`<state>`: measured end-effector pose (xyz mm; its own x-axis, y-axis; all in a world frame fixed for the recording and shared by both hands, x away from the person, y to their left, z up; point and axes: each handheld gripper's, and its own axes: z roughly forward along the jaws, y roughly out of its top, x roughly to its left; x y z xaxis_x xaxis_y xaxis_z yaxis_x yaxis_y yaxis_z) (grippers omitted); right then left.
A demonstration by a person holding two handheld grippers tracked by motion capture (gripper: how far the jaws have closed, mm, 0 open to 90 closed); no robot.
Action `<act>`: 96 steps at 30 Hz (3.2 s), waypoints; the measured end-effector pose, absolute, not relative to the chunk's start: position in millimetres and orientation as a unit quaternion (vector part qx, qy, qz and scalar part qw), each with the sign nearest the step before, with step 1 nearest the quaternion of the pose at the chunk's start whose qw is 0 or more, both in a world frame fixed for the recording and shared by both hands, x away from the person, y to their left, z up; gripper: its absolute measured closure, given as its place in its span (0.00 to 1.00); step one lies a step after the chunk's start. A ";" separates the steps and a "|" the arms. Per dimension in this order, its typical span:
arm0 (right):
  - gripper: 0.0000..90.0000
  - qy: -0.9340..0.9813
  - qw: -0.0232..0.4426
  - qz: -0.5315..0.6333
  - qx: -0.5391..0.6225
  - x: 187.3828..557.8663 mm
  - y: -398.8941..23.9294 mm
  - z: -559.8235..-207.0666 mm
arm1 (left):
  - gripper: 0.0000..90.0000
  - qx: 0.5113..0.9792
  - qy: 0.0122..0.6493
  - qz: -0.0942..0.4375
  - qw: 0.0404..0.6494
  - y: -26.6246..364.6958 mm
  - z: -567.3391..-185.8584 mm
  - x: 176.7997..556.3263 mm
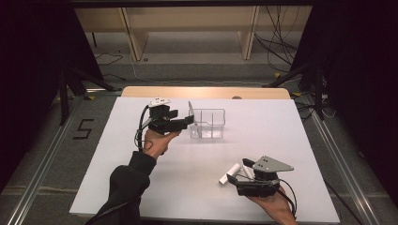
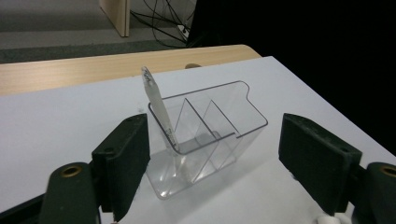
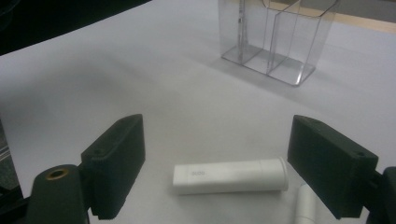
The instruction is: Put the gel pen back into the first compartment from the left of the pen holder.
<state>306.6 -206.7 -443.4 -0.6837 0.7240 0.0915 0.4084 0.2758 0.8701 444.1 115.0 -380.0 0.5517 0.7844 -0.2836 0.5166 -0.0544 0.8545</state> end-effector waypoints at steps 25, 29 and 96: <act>0.23 0.773 0.163 0.464 0.401 310.0 -225.0 -442.1 | 0.25 0.726 0.403 0.138 0.539 163.8 -403.4 377.9; 0.24 0.772 0.165 0.460 0.406 310.3 -227.3 -442.4 | 0.24 0.727 0.400 0.142 0.540 168.9 -408.9 373.1; 0.30 0.808 0.144 0.343 0.457 315.4 -240.9 -450.0 | 0.21 0.749 0.407 0.171 0.495 202.7 -448.7 330.0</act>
